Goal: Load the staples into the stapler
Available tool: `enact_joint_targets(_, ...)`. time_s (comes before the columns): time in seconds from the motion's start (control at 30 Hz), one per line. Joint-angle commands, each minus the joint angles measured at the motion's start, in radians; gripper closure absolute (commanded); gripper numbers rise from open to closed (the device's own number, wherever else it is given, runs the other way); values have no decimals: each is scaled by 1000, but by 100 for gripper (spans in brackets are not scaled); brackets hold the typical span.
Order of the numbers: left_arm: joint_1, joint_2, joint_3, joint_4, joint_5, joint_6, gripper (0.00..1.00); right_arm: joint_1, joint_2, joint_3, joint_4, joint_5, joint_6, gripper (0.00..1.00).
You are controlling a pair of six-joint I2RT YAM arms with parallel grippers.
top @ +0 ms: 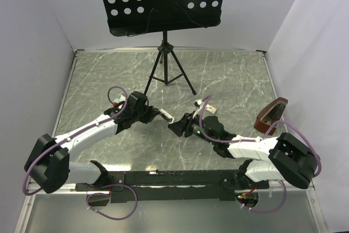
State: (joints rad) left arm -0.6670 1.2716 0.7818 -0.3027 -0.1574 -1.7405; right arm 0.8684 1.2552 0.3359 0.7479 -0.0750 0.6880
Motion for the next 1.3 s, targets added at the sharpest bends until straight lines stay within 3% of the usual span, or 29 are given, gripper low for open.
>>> enact_joint_targets(0.0, 38, -25, 10, 4, -8, 53, 99, 7, 23, 38, 84, -22, -7, 41)
enact_joint_targets(0.23, 61, 66, 129, -103, -94, 324, 99, 7, -46, 35, -10, 0, -33, 31)
enact_joint_targets(0.5, 47, 192, 198, -151, -221, 639, 99, 4, -226, 34, -243, 176, -149, 25)
enact_joint_targets(0.7, -18, 270, 231, -168, -382, 739, 99, -5, -287, 34, -352, 251, -200, 23)
enact_joint_targets(0.9, -86, 308, 221, -88, -377, 779, 99, -16, -310, 31, -389, 270, -216, 23)
enact_joint_targets(1.27, -135, 377, 254, -121, -349, 725, 96, -29, -301, 46, -435, 267, -234, 22)
